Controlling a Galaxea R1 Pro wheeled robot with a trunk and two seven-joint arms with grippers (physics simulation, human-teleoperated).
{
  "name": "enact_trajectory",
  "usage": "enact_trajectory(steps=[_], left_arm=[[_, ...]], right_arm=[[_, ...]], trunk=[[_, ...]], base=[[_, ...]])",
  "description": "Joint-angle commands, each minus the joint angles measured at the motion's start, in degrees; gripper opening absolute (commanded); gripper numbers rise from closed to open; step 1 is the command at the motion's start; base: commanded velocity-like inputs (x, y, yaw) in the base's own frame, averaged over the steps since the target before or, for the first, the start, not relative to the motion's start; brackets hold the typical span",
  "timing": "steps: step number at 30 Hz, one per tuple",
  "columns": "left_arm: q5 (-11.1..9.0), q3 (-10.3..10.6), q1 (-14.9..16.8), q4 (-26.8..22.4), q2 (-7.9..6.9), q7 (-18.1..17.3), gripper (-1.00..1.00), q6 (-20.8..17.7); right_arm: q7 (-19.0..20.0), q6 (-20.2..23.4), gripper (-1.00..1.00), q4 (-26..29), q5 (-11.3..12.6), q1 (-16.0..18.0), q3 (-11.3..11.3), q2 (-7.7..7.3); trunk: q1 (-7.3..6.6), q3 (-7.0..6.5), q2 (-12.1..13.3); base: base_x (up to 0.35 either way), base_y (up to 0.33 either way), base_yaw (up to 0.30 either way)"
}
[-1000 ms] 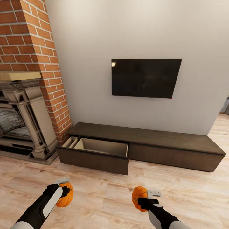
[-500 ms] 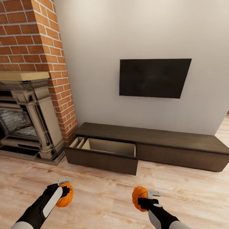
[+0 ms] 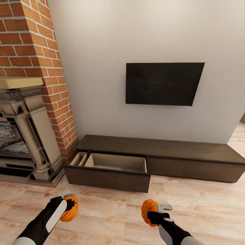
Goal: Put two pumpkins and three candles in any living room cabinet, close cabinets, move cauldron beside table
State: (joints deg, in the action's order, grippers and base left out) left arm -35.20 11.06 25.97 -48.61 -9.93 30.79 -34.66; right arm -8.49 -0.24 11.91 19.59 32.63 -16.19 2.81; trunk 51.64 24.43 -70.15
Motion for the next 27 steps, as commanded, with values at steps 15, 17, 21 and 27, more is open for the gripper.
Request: enact_trajectory(steps=[15,17,21,27], left_arm=[[-0.4,0.3,0.0,-0.2,-0.09,0.6,-1.0,-0.1],[-0.4,0.3,0.0,-0.4,-0.09,0.6,-1.0,-0.1],[-0.4,0.3,0.0,-1.9,-0.04,1.0,-1.0,-0.1],[-0.4,0.3,0.0,-2.4,0.11,0.8,-1.0,-0.1]], right_arm=[[-0.4,0.0,-1.0,0.0,0.4,0.1,-0.5,0.0],[-0.4,0.0,-1.0,0.0,0.4,0.1,-0.5,0.0],[-0.4,0.0,-1.0,0.0,0.4,0.1,-0.5,0.0],[-0.4,0.0,-1.0,0.0,0.4,0.1,-0.5,0.0]], trunk=[[0.03,0.06,0.0],[0.03,0.06,0.0],[0.03,0.06,0.0],[-0.19,-0.12,0.4]], base=[[0.287,0.205,-0.051],[0.245,0.192,-0.054],[0.109,0.078,-0.048],[0.014,0.009,-0.006]])
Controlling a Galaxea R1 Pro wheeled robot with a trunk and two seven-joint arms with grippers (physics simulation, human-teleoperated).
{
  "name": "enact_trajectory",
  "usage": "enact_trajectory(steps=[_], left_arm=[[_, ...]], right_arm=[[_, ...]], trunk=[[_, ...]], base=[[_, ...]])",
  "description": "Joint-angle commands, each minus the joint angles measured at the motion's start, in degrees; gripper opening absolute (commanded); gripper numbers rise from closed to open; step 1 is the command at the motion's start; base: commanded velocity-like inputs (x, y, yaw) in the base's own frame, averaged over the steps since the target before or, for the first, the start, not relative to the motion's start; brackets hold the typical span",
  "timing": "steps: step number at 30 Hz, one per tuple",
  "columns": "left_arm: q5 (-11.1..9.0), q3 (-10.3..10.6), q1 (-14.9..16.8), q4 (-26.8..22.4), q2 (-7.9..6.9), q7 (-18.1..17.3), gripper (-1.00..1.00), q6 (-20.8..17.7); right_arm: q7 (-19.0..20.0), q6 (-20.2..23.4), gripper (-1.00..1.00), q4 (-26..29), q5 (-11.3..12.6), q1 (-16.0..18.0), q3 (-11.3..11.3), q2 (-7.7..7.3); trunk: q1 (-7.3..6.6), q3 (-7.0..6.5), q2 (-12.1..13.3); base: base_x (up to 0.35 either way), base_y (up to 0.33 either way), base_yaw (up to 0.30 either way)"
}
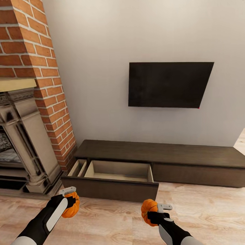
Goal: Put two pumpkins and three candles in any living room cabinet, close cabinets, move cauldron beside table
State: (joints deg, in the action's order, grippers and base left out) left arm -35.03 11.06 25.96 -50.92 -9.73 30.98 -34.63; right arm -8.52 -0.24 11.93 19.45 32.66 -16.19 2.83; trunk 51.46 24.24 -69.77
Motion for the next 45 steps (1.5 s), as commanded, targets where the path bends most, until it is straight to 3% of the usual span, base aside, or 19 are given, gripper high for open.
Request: enact_trajectory(steps=[1,20,23,26,29,31,34,41,45], left_arm=[[-0.6,0.3,0.0,-0.1,-0.09,0.6,-1.0,-0.1],[-0.7,0.5,0.0,-0.1,0.03,0.5,-1.0,-0.2],[-0.8,1.1,0.0,0.0,0.59,0.5,-1.0,-0.6],[-1.2,3.3,0.0,0.1,1.27,0.3,-1.0,-1.0],[-1.6,4.3,0.0,0.1,1.21,-1.6,-1.0,-3.6],[-1.4,4.1,0.1,0.1,0.77,-5.6,-1.0,-7.9],[-1.3,3.9,0.5,0.1,-0.19,-8.7,-1.0,-9.9],[-1.3,3.9,0.7,0.0,-0.75,-9.8,-1.0,-10.4],[-1.3,3.9,0.8,0.0,-0.82,-9.7,-1.0,-10.4]], right_arm=[[-0.4,0.0,-1.0,0.0,0.6,0.0,-0.5,-0.01],[-0.3,-1.7,-1.0,0.0,0.5,0.0,-0.5,-0.09],[-0.4,-1.9,-1.0,0.0,0.6,0.0,-0.5,-0.1],[-0.4,-1.9,-1.0,-0.1,0.7,0.0,-0.5,-0.09],[-0.4,-1.9,-1.0,0.0,0.7,0.0,-0.5,-0.1],[-0.4,-2.0,-1.0,0.0,0.7,0.0,-0.5,-0.1],[-0.4,-2.0,-1.0,0.0,0.7,0.0,-0.5,-0.1],[-0.4,-2.0,-1.0,-0.1,0.7,0.0,-0.5,-0.1],[-0.4,-2.0,-1.0,-0.1,0.7,0.0,-0.5,-0.07]], trunk=[[-0.22,-0.12,0.4],[-4.4,-3.53,8.0],[-5.06,-4.07,9.2],[-5.72,-4.61,10.4],[-6.37,-5.15,11.6],[-6.81,-5.5,12.4],[-7.47,-6.04,13.6],[-9.01,-7.3,16.4],[-9.01,-7.3,16.4]], base=[[0.002,0.001,-0.001],[0.0,0.0,0.0],[0.0,0.0,0.0],[0.0,0.0,0.0],[0.0,0.0,0.0],[0.0,0.0,0.0],[0.0,0.0,0.0],[0.0,0.0,0.0],[0.0,0.0,0.0]])
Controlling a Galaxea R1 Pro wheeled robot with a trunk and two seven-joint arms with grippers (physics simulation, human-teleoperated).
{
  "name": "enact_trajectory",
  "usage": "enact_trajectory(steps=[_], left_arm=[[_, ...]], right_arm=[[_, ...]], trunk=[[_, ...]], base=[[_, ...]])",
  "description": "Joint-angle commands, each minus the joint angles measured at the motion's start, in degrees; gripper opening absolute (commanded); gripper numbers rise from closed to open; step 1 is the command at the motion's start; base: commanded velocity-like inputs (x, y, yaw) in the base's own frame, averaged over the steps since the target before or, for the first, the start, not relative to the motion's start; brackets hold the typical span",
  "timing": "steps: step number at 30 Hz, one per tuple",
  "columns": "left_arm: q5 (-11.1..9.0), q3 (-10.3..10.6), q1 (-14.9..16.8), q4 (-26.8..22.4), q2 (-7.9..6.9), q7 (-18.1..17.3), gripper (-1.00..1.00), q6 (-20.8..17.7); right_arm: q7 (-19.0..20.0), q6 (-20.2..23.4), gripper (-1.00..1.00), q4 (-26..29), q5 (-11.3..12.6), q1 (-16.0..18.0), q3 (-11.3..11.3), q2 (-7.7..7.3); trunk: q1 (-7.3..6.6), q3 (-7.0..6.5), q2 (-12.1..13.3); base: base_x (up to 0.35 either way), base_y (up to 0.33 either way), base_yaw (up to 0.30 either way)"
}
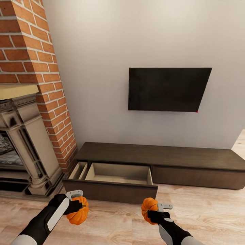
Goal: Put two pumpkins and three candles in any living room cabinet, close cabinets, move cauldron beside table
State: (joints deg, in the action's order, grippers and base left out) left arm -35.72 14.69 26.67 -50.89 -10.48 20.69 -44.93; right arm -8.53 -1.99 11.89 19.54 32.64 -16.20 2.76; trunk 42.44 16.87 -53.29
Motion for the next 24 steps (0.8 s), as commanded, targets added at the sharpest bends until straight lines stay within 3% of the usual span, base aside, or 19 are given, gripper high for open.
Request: enact_trajectory(steps=[1,8,24], left_arm=[[-0.6,0.2,0.0,-0.1,-0.1,0.6,-1.0,-0.1],[-0.6,0.2,0.1,-0.4,-0.15,0.6,-1.0,-0.1],[-0.6,0.2,0.1,-0.6,-0.16,0.4,-1.0,-0.1]], right_arm=[[-0.4,-0.2,-1.0,0.0,0.6,0.1,-0.5,0.01],[-0.4,-0.3,-1.0,0.0,0.6,0.1,-0.5,0.04],[-0.4,-0.2,-1.0,0.0,0.5,0.1,-0.5,0.05]], trunk=[[0.01,0.07,-0.1],[0.01,0.07,-0.1],[0.01,0.07,-0.1]], base=[[0.0,0.0,0.0],[0.086,0.0,0.0],[0.317,0.084,0.0]])
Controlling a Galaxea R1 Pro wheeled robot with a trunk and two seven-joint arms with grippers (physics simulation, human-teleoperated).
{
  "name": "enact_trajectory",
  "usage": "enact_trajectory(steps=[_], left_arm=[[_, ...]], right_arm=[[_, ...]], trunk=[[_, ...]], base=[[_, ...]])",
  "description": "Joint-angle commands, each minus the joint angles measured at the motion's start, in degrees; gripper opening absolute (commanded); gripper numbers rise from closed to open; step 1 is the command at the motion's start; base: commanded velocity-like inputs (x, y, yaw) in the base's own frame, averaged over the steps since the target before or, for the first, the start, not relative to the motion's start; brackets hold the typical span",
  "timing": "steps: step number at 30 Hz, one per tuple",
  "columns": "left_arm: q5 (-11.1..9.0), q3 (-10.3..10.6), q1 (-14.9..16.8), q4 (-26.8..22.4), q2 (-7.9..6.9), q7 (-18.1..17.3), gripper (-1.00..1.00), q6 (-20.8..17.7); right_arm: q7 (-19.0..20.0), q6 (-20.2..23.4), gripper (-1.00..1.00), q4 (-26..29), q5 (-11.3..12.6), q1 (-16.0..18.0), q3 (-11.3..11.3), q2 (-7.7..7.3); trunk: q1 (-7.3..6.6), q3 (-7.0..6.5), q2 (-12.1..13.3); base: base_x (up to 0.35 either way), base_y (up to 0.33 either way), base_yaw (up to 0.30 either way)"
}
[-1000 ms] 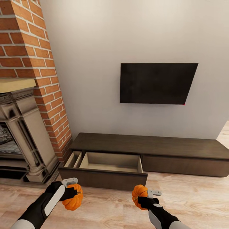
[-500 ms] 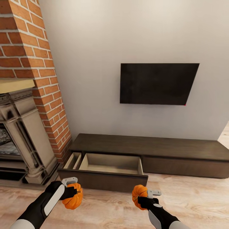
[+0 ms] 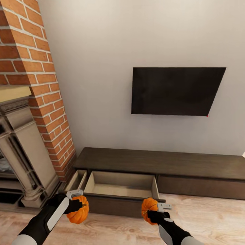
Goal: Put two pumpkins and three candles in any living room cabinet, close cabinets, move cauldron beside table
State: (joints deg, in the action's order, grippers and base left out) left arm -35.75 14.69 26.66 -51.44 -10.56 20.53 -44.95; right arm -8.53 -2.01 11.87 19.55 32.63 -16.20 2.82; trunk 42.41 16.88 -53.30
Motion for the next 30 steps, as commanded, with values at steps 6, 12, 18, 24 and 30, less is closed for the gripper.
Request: enact_trajectory(steps=[6,12,18,24,30], left_arm=[[-0.5,0.2,0.1,-0.1,-0.06,0.6,-1.0,0.0],[-0.5,0.2,0.1,-0.1,0.05,0.6,-1.0,0.0],[-0.4,0.3,0.1,-0.1,0.49,0.6,-1.0,0.3],[-0.3,0.3,0.1,-0.6,0.54,0.8,-1.0,0.6],[-0.3,0.5,0.1,-5.0,1.29,0.7,-1.0,0.6]], right_arm=[[-0.3,-0.2,-1.0,0.0,0.5,0.1,-0.5,-0.01],[0.1,-0.2,-1.0,0.3,0.5,0.1,-0.5,-0.09],[4.0,6.5,-1.0,3.3,0.5,0.1,-0.5,-0.23],[3.4,32.2,-1.0,25.5,0.7,0.1,0.4,-0.07],[0.5,37.2,-1.0,30.7,0.8,0.2,3.5,-0.01]], trunk=[[0.04,0.07,0.0],[0.04,0.07,0.0],[0.04,0.07,0.0],[0.04,0.07,0.0],[0.04,0.07,0.0]], base=[[0.33,0.153,0.0],[0.33,0.158,0.0],[0.329,0.121,0.0],[0.231,0.012,0.0],[0.023,0.001,0.0]])
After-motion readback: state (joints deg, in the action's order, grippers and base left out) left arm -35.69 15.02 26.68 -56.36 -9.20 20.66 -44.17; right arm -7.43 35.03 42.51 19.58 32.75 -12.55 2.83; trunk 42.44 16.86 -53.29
